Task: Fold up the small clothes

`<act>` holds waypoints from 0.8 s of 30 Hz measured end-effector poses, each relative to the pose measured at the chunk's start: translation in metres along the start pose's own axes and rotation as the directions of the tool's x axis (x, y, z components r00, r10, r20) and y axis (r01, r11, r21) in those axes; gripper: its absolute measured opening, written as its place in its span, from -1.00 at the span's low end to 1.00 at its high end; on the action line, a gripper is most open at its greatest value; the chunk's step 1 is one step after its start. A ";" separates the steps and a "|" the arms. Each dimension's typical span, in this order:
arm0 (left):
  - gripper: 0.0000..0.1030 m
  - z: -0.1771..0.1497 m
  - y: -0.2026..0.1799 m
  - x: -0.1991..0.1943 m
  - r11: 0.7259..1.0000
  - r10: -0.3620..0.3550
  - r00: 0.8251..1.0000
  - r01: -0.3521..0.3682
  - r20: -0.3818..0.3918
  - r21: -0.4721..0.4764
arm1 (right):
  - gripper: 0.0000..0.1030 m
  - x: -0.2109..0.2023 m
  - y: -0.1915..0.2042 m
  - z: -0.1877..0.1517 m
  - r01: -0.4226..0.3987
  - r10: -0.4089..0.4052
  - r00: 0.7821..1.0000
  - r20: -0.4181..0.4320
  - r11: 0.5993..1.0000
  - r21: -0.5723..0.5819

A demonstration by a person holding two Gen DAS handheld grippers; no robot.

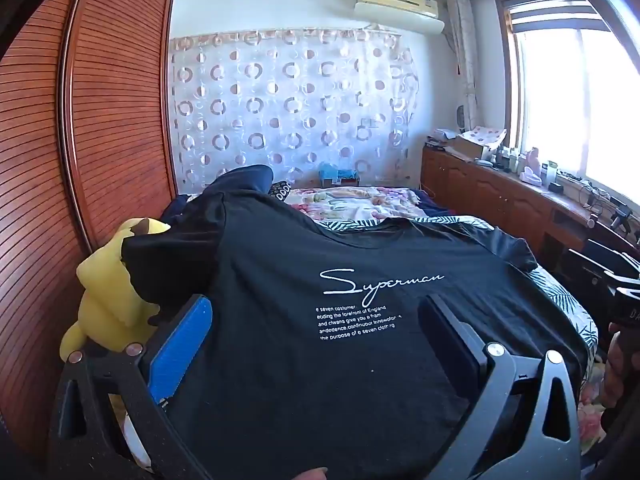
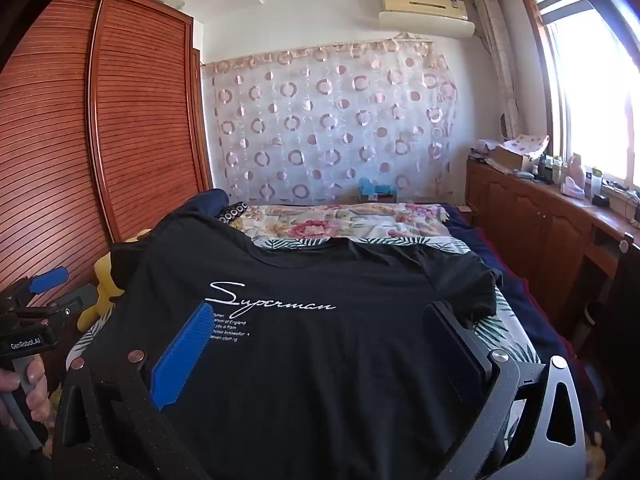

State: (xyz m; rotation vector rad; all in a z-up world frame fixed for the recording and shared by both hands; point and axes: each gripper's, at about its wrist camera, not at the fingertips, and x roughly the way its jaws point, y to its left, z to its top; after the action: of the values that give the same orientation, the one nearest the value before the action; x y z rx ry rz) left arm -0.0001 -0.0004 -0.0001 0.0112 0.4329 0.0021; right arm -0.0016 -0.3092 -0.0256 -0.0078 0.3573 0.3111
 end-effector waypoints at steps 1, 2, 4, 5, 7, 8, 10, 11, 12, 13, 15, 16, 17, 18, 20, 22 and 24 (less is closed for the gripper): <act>1.00 0.000 0.000 0.000 1.000 0.003 1.000 -0.003 -0.001 0.002 | 1.00 0.000 -0.001 0.000 -0.007 0.007 1.000 -0.013 1.000 0.025; 1.00 0.000 -0.001 -0.001 1.000 0.003 1.000 -0.003 0.000 0.005 | 1.00 0.000 -0.001 0.000 -0.009 0.009 1.000 -0.006 1.000 0.027; 1.00 -0.001 0.001 -0.001 1.000 -0.002 1.000 0.002 -0.002 -0.020 | 1.00 -0.001 -0.001 0.000 -0.010 0.010 1.000 -0.005 1.000 0.024; 1.00 -0.001 0.002 -0.002 1.000 0.002 1.000 -0.002 -0.002 -0.021 | 1.00 -0.001 -0.001 0.000 -0.011 0.011 1.000 -0.004 1.000 0.022; 1.00 -0.001 -0.001 -0.002 1.000 -0.014 1.000 0.014 -0.009 -0.014 | 1.00 -0.001 -0.002 0.000 -0.011 0.011 1.000 -0.004 1.000 0.018; 1.00 -0.001 -0.002 -0.002 1.000 -0.015 1.000 0.015 -0.008 -0.015 | 1.00 -0.001 -0.003 0.000 -0.013 0.013 1.000 -0.004 1.000 0.017; 1.00 -0.001 -0.002 0.001 1.000 -0.014 1.000 0.014 -0.007 -0.015 | 1.00 0.000 -0.005 0.001 -0.015 0.015 1.000 -0.004 1.000 0.016; 1.00 -0.001 -0.003 0.002 1.000 -0.013 1.000 0.013 -0.006 -0.015 | 1.00 0.000 -0.007 0.001 -0.015 0.015 1.000 -0.003 1.000 0.015; 1.00 -0.002 -0.003 0.002 1.000 -0.014 1.000 0.013 -0.006 -0.015 | 1.00 -0.001 -0.009 0.000 -0.017 0.017 1.000 0.000 1.000 0.019; 1.00 0.000 -0.001 0.000 1.000 -0.019 1.000 0.019 -0.006 -0.014 | 1.00 -0.002 0.000 0.000 -0.014 0.014 1.000 0.003 1.000 0.012; 1.00 -0.001 -0.001 0.000 1.000 -0.023 1.000 0.023 -0.002 -0.013 | 1.00 -0.001 -0.001 0.000 -0.014 0.014 1.000 0.007 1.000 0.009; 1.00 0.000 -0.002 -0.004 1.000 -0.021 1.000 0.021 0.002 -0.015 | 1.00 -0.001 -0.002 0.000 -0.014 0.014 1.000 0.007 1.000 0.008; 1.00 0.000 -0.002 -0.005 1.000 -0.021 1.000 0.021 0.003 -0.016 | 1.00 -0.001 -0.002 0.000 -0.013 0.013 1.000 0.008 1.000 0.008; 1.00 0.000 -0.002 -0.005 1.000 -0.021 1.000 0.021 0.003 -0.016 | 1.00 -0.002 -0.001 -0.002 -0.013 0.013 1.000 0.011 1.000 0.005; 1.00 0.002 -0.002 -0.007 1.000 -0.020 1.000 0.020 0.005 -0.015 | 1.00 -0.002 -0.002 -0.003 -0.013 0.012 1.000 0.012 1.000 0.003; 1.00 0.004 -0.003 -0.009 1.000 -0.019 1.000 0.019 0.006 -0.014 | 1.00 -0.003 -0.002 -0.003 -0.014 0.014 1.000 0.011 1.000 0.002; 1.00 0.004 -0.003 -0.011 1.000 -0.019 1.000 0.019 0.006 -0.014 | 1.00 -0.003 -0.001 -0.002 -0.014 0.014 1.000 0.010 1.000 0.002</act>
State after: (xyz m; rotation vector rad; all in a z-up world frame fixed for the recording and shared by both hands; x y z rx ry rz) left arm -0.0080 -0.0037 0.0083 -0.0069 0.4267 -0.0137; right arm -0.0044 -0.3113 -0.0267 -0.0015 0.3479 0.3240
